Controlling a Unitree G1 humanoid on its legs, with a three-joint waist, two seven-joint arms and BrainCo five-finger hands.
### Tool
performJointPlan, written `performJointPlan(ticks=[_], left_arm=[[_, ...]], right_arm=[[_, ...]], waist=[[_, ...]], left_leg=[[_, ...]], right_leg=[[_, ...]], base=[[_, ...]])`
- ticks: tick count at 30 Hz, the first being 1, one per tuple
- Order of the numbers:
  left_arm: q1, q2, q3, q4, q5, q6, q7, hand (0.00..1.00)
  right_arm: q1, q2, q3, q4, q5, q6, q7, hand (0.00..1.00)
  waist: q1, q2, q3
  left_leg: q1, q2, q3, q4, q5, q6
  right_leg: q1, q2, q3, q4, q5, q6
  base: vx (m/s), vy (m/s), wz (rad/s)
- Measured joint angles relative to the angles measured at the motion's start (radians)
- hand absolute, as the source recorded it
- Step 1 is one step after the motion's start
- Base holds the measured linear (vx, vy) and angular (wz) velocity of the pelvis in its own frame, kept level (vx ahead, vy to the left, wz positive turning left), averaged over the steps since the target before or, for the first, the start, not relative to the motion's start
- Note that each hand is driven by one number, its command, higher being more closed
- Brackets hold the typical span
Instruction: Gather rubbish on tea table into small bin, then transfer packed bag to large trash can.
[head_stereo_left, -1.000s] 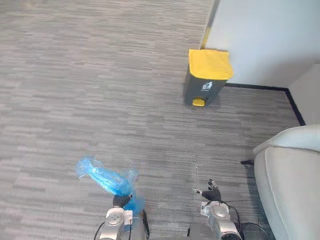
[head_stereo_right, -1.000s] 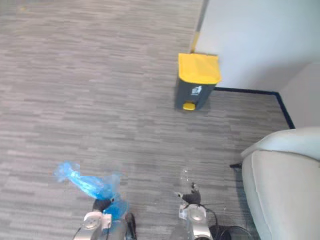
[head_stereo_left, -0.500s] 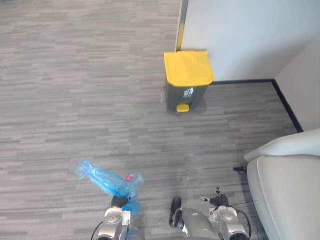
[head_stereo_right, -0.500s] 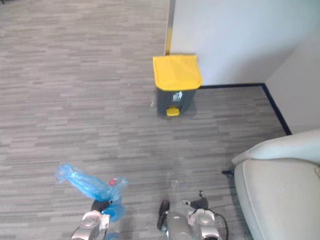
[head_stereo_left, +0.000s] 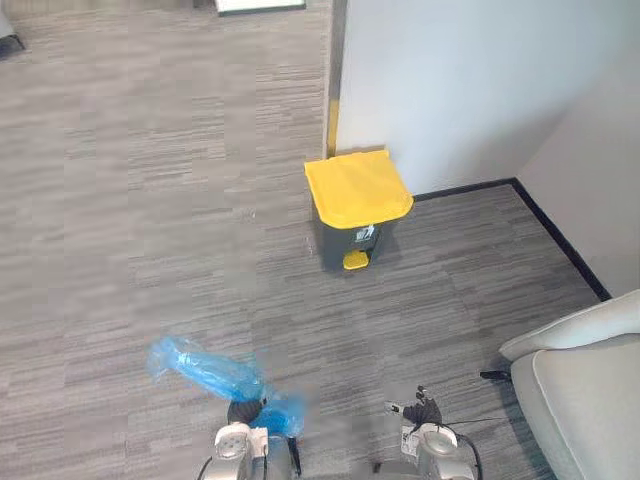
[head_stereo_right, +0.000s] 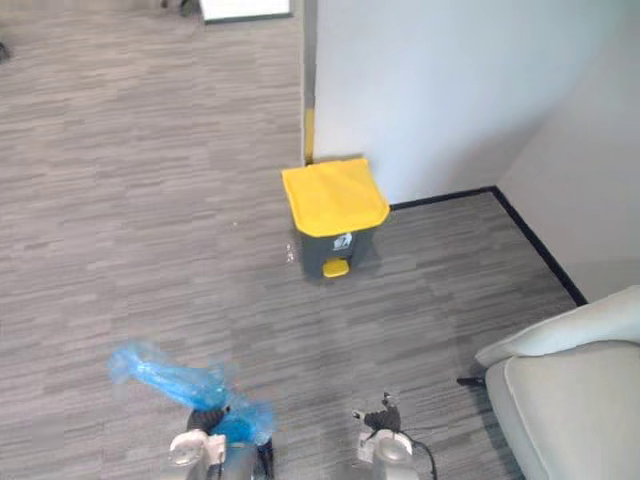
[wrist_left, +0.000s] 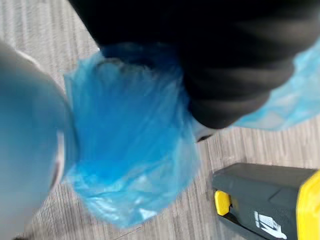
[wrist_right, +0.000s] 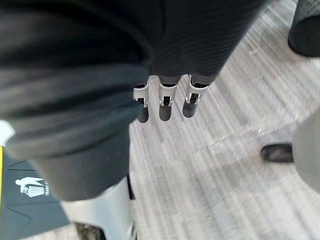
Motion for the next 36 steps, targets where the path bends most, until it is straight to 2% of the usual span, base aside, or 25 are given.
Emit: performJointPlan(ticks=[1, 3, 4, 6, 7, 8, 9, 10, 12, 13, 15, 17, 19, 21, 23, 24, 25, 26, 29, 31, 32, 33, 34, 35, 36], left_arm=[[0.000, 0.008, -0.015, 0.000, -0.002, 0.000, 0.000, 1.00], [0.004, 0.013, -0.019, 0.001, -0.015, 0.001, 0.001, 1.00], [0.003, 0.016, -0.019, 0.003, -0.017, 0.002, 0.001, 1.00], [0.000, 0.021, -0.017, 0.004, -0.017, 0.002, 0.001, 1.00], [-0.007, 0.027, -0.017, 0.019, -0.017, 0.001, 0.001, 1.00], [-0.010, 0.034, -0.017, 0.036, -0.017, 0.001, 0.000, 1.00], [-0.016, 0.039, -0.011, 0.061, -0.016, 0.001, 0.000, 1.00], [-0.028, 0.018, -0.008, 0.085, -0.016, 0.003, -0.001, 1.00], [-0.032, -0.001, -0.006, 0.092, -0.015, 0.002, 0.000, 1.00], [-0.038, -0.010, -0.001, 0.093, -0.015, 0.003, -0.001, 1.00], [-0.041, -0.017, 0.000, 0.085, -0.015, 0.003, -0.004, 1.00], [-0.029, -0.025, 0.002, 0.067, -0.015, 0.002, -0.012, 1.00], [-0.017, -0.031, 0.009, 0.037, -0.016, 0.001, -0.021, 1.00], [-0.019, -0.032, 0.015, 0.033, -0.016, 0.000, -0.022, 1.00], [-0.020, -0.032, 0.016, 0.034, -0.016, 0.000, -0.022, 1.00], [-0.020, -0.034, 0.016, 0.037, -0.016, 0.000, -0.022, 1.00], [-0.030, -0.020, 0.016, 0.045, -0.016, -0.001, -0.022, 1.00], [-0.030, -0.011, 0.016, 0.044, -0.016, -0.001, -0.022, 1.00], [-0.016, -0.006, 0.024, 0.045, -0.016, 0.000, -0.020, 1.00], [-0.012, 0.003, 0.025, 0.043, -0.016, 0.000, -0.020, 1.00], [-0.008, 0.006, 0.018, 0.046, -0.016, 0.001, -0.019, 1.00], [0.001, 0.021, -0.013, 0.047, -0.016, 0.001, -0.020, 1.00], [0.006, 0.029, -0.023, 0.046, -0.016, 0.000, -0.020, 1.00], [0.007, 0.043, -0.021, 0.047, -0.016, 0.002, -0.019, 1.00], [0.011, 0.049, -0.016, 0.047, -0.016, 0.002, -0.018, 1.00]], right_arm=[[0.006, 0.000, 0.005, -0.003, 0.000, 0.000, 0.002, 0.00], [0.015, -0.001, 0.006, -0.005, -0.001, 0.005, 0.003, 0.00], [0.015, -0.001, 0.006, -0.005, -0.001, 0.007, 0.003, 0.00], [0.006, -0.004, 0.006, -0.009, -0.001, 0.006, 0.004, 0.00], [0.001, -0.004, 0.007, -0.008, -0.001, 0.006, 0.003, 0.00], [0.003, -0.004, 0.009, -0.004, -0.001, 0.006, 0.003, 0.00], [0.012, -0.017, 0.016, 0.016, -0.001, 0.004, 0.004, 0.00], [-0.007, -0.052, 0.017, 0.037, -0.001, 0.004, 0.005, 0.00], [-0.024, -0.073, 0.000, 0.049, -0.001, 0.004, 0.004, 0.00], [-0.020, -0.073, -0.010, 0.063, -0.001, 0.004, 0.004, 0.00], [-0.008, -0.069, -0.009, 0.067, 0.000, 0.008, 0.004, 0.00], [-0.002, -0.058, 0.000, 0.064, 0.001, 0.007, 0.004, 0.00], [-0.004, -0.046, -0.006, 0.061, 0.002, 0.005, 0.003, 0.00], [-0.010, -0.040, -0.011, 0.061, 0.002, 0.005, 0.004, 0.00], [-0.013, -0.038, -0.015, 0.062, 0.002, 0.006, 0.002, 0.00], [-0.014, -0.044, -0.017, 0.065, 0.002, 0.006, 0.002, 0.00], [-0.006, -0.032, -0.021, 0.078, 0.003, 0.012, 0.001, 0.00], [0.001, -0.024, -0.022, 0.077, 0.003, 0.012, 0.000, 0.00], [0.000, -0.022, -0.023, 0.077, 0.002, 0.012, 0.000, 0.00], [0.000, -0.023, -0.026, 0.074, 0.001, 0.012, 0.001, 0.00], [0.002, -0.028, -0.025, 0.074, 0.000, 0.013, 0.002, 0.00], [0.005, -0.024, -0.017, 0.062, 0.001, 0.013, 0.006, 0.00], [0.007, -0.022, -0.014, 0.052, 0.000, 0.010, 0.006, 0.00], [0.010, -0.019, -0.011, 0.048, 0.000, 0.009, 0.008, 0.00], [0.015, -0.017, -0.010, 0.049, -0.001, 0.010, 0.008, 0.00]], waist=[[-0.005, 0.000, 0.001], [-0.016, 0.002, 0.003], [-0.019, 0.000, 0.004], [-0.035, 0.006, 0.008], [-0.043, 0.005, 0.008], [-0.047, -0.010, 0.000], [-0.051, -0.024, -0.003], [-0.041, 0.025, -0.005], [-0.044, 0.053, 0.002], [-0.052, 0.063, 0.006], [-0.050, 0.061, 0.009], [-0.044, 0.039, 0.020], [-0.037, 0.030, 0.017], [-0.031, 0.031, 0.017], [-0.030, 0.038, 0.015], [-0.027, 0.050, 0.009], [-0.016, 0.020, 0.000], [-0.014, 0.007, -0.005], [-0.009, 0.000, -0.006], [-0.007, -0.008, -0.002], [-0.006, 0.000, -0.001], [-0.009, -0.004, 0.000], [-0.011, -0.003, -0.004], [-0.017, -0.013, -0.003], [-0.018, -0.020, -0.006]], left_leg=[[0.025, 0.000, 0.005, -0.001, -0.016, 0.005], [0.076, 0.000, 0.004, -0.017, -0.037, 0.005], [0.115, 0.004, 0.001, -0.043, -0.038, 0.006], [0.155, 0.029, -0.007, -0.070, -0.037, 0.005], [0.176, 0.042, -0.013, -0.080, -0.037, 0.004], [0.185, 0.037, -0.023, -0.081, -0.037, 0.001], [0.198, 0.023, -0.059, -0.081, -0.047, -0.022], [0.206, 0.058, -0.108, -0.088, -0.044, -0.039], [0.210, 0.076, -0.138, -0.073, -0.025, -0.070], [0.194, 0.096, -0.155, -0.006, -0.014, -0.088], [0.105, 0.138, -0.163, 0.233, 0.030, -0.123], [0.001, 0.182, -0.135, 0.480, 0.007, -0.114], [-0.070, 0.188, -0.081, 0.467, -0.023, -0.086], [-0.111, 0.173, -0.051, 0.325, -0.022, -0.077], [-0.122, 0.142, -0.051, 0.109, 0.048, -0.053], [-0.122, 0.132, -0.063, 0.014, 0.143, -0.067], [-0.083, 0.086, -0.055, -0.040, 0.157, -0.057], [-0.068, 0.065, -0.048, -0.062, 0.159, -0.051], [-0.036, 0.024, -0.029, -0.080, 0.140, -0.027], [-0.004, -0.007, -0.021, -0.093, 0.102, -0.012], [0.022, -0.015, -0.009, -0.096, 0.079, -0.013], [0.042, -0.019, -0.011, -0.095, 0.065, -0.010], [0.054, -0.024, -0.015, -0.095, 0.058, -0.007], [0.084, -0.029, -0.030, -0.092, 0.047, 0.005], [0.094, -0.028, -0.039, -0.092, 0.040, 0.007]], right_leg=[[-0.041, -0.014, -0.007, 0.101, 0.003, 0.000], [-0.107, -0.026, -0.056, 0.202, -0.043, -0.046], [-0.147, -0.021, -0.093, 0.210, -0.081, -0.073], [-0.198, 0.016, -0.157, 0.125, -0.100, -0.104], [-0.221, 0.053, -0.168, 0.010, -0.082, -0.123], [-0.222, 0.074, -0.163, -0.133, -0.006, -0.125], [-0.208, 0.086, -0.146, -0.203, 0.082, -0.159], [-0.184, 0.120, -0.157, -0.217, 0.080, -0.175], [-0.173, 0.133, -0.171, -0.216, 0.041, -0.181], [-0.140, 0.141, -0.195, -0.225, 0.023, -0.186], [-0.053, 0.157, -0.216, -0.287, 0.016, -0.193], [0.050, 0.162, -0.221, -0.357, 0.010, -0.204], [0.097, 0.158, -0.220, -0.400, 0.011, -0.202], [0.112, 0.151, -0.213, -0.423, 0.017, -0.190], [0.120, 0.143, -0.207, -0.435, 0.018, -0.162], [0.122, 0.147, -0.202, -0.435, 0.013, -0.142], [0.134, 0.125, -0.173, -0.461, 0.019, -0.113], [0.144, 0.109, -0.167, -0.489, 0.021, -0.104], [0.163, 0.069, -0.154, -0.476, 0.007, -0.075], [0.156, 0.027, -0.148, -0.409, -0.033, -0.054], [0.102, 0.008, -0.122, -0.256, -0.047, -0.036], [0.039, -0.009, -0.095, -0.089, -0.034, -0.038], [0.009, -0.020, -0.087, -0.014, -0.021, -0.036], [-0.052, -0.036, -0.076, 0.120, 0.004, -0.056], [-0.071, -0.036, -0.077, 0.153, -0.026, -0.066]], base=[[0.29, 0.100, -0.09], [0.33, 0.014, -0.01], [0.35, -0.042, 0.02], [0.36, -0.130, 0.13], [0.43, -0.217, 0.26], [0.37, -0.183, 0.36], [0.37, -0.170, 0.12], [0.36, -0.158, -0.03], [0.40, -0.209, 0.01], [0.38, -0.217, 0.33], [0.30, -0.138, 0.33], [0.25, -0.043, 0.08], [0.19, 0.001, -0.08], [0.19, 0.094, -0.14], [0.19, 0.155, -0.09], [0.21, 0.149, 0.00], [0.23, 0.187, 0.03], [0.18, 0.145, 0.01], [0.15, 0.159, -0.05], [0.09, 0.129, -0.13], [0.06, 0.108, -0.14], [0.07, 0.109, -0.07], [0.19, 0.096, 0.20], [0.18, 0.042, 0.26], [0.28, -0.009, 0.38]])
